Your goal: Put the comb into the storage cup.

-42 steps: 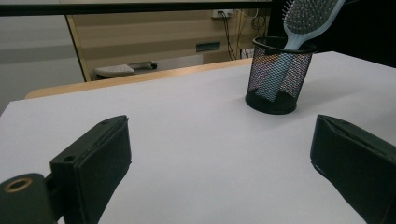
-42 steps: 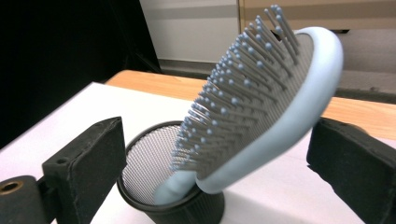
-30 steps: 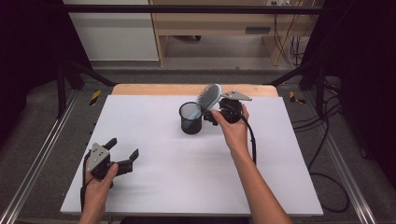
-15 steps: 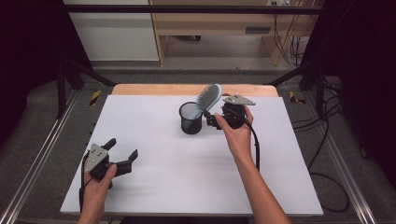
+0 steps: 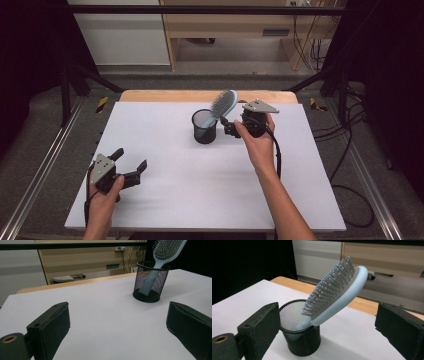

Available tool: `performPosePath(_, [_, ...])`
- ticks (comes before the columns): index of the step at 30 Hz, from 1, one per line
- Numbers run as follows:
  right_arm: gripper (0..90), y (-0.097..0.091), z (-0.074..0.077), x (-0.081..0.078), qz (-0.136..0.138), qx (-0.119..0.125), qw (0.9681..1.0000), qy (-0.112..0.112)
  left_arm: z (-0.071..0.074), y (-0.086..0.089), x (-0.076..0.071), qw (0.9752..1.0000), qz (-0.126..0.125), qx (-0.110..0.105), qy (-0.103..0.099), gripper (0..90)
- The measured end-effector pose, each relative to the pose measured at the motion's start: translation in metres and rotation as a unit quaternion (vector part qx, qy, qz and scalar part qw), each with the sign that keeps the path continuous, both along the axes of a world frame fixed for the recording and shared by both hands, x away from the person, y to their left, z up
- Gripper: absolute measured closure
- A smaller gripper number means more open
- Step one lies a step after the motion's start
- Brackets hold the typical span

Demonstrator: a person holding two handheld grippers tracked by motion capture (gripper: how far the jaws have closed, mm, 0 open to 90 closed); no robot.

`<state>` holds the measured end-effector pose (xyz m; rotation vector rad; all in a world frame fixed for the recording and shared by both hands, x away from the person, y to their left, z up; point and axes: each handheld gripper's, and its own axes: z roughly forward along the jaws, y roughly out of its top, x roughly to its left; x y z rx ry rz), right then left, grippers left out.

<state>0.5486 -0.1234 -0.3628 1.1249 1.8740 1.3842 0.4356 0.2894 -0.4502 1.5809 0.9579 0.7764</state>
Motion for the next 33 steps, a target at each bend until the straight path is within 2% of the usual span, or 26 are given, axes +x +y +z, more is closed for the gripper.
performPosePath(8, [5.3, 0.000, 0.004, -0.005, -0.007, -0.005, 0.9997, -0.023, 0.000, -0.001, 0.000, 1.0000, -0.001, 0.002, 0.000, 5.3])
performPosePath(17, [5.8, -0.002, 0.005, -0.005, -0.018, 0.016, 0.9992, -0.033, 0.000, 0.000, 0.000, 1.0000, 0.001, -0.001, -0.001, 5.3])
performPosePath(23, [6.6, -0.005, 0.008, -0.007, -0.022, 0.011, 0.9985, -0.049, 0.000, 0.001, 0.000, 1.0000, 0.000, -0.001, -0.001, 5.3])
performPosePath(33, [6.7, -0.017, 0.013, -0.010, -0.027, 0.031, 0.9972, -0.063, 0.000, 0.000, 0.000, 1.0000, 0.001, 0.000, -0.001, 5.3])
